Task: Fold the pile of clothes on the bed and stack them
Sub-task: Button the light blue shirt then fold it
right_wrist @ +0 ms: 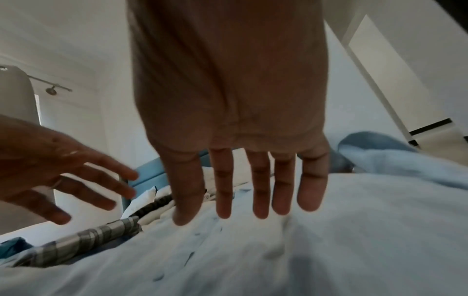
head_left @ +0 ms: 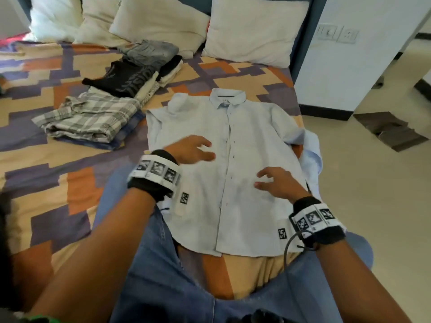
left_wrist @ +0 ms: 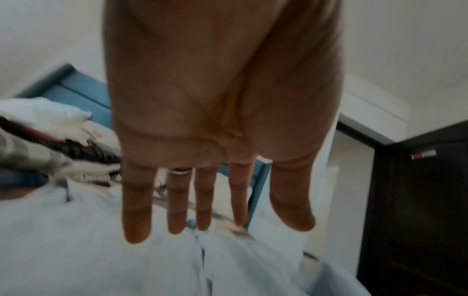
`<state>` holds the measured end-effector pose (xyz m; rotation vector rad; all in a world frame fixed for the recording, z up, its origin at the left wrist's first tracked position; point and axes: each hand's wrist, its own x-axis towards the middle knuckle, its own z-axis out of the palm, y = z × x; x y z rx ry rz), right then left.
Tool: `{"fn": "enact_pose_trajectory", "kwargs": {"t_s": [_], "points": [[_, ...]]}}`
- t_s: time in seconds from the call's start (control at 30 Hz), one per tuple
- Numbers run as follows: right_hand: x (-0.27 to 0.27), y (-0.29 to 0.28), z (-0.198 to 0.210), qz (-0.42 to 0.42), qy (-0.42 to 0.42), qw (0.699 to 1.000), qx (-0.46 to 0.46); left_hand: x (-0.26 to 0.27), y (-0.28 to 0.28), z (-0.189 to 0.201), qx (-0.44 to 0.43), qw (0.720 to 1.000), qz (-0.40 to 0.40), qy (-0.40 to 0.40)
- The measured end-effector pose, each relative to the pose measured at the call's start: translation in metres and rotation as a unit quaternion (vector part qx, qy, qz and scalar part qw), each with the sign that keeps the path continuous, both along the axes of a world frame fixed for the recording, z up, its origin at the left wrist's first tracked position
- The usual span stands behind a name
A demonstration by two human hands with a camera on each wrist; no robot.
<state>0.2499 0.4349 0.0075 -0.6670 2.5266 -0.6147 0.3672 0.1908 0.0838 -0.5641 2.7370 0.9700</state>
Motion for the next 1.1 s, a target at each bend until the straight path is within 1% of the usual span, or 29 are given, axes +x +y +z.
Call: {"fn": "enact_pose_trajectory", "kwargs": {"t_s": [0.03,0.1,0.17,0.2,0.23,0.27,0.33,0.37,0.47,0.57,0.63,0.73,0.83,0.87,0.93,1.0,1.1], "points": [[-0.001,-0.01,-0.001,0.028,-0.009,1.0,0.012,-0.012,0.007,-0.012,0.002,0.999,-0.039,-0.018],[-0.01,-0.024,-0.003,0.06,-0.049,0.996,0.042,-0.035,0.011,-0.04,-0.005,0.992,-0.093,-0.089],[-0.024,-0.033,-0.006,0.066,-0.066,0.994,0.048,-0.052,0.007,-0.068,-0.043,0.98,-0.106,-0.165],[-0.034,-0.038,-0.005,0.065,-0.055,0.996,0.042,-0.059,0.002,-0.077,-0.071,0.976,-0.098,-0.181],[-0.045,-0.043,-0.004,0.058,-0.035,0.997,0.026,-0.069,-0.007,-0.084,-0.087,0.976,-0.086,-0.178],[-0.058,-0.049,-0.003,0.045,-0.017,0.999,0.004,-0.08,-0.016,-0.087,-0.083,0.981,-0.067,-0.162],[-0.084,-0.065,0.0,0.02,0.02,0.998,-0.053,-0.103,-0.035,-0.089,-0.023,0.996,-0.01,-0.086],[-0.098,-0.076,0.002,0.01,0.037,0.996,-0.08,-0.117,-0.046,-0.089,-0.01,0.999,0.01,-0.042],[-0.143,-0.115,0.005,0.01,0.07,0.987,-0.147,-0.163,-0.081,-0.09,-0.067,0.995,0.037,0.066],[-0.193,-0.159,-0.004,0.017,0.106,0.977,-0.186,-0.216,-0.121,-0.101,-0.074,0.987,0.076,0.121],[-0.224,-0.185,-0.011,0.019,0.131,0.972,-0.196,-0.247,-0.141,-0.107,-0.082,0.986,0.06,0.135],[-0.268,-0.225,-0.023,0.042,0.155,0.97,-0.184,-0.291,-0.16,-0.118,-0.081,0.985,0.002,0.155],[-0.3,-0.26,-0.035,0.081,0.16,0.972,-0.15,-0.324,-0.167,-0.133,-0.016,0.986,-0.037,0.162],[-0.308,-0.269,-0.04,0.095,0.152,0.975,-0.132,-0.333,-0.168,-0.138,-0.015,0.985,-0.049,0.163],[-0.32,-0.283,-0.048,0.11,0.138,0.982,-0.073,-0.346,-0.171,-0.147,-0.06,0.985,-0.065,0.152],[-0.327,-0.288,-0.053,0.103,0.136,0.985,-0.03,-0.355,-0.174,-0.148,-0.101,0.984,-0.045,0.142],[-0.332,-0.287,-0.054,0.072,0.132,0.988,-0.036,-0.364,-0.178,-0.141,-0.145,0.98,-0.021,0.136]]}}
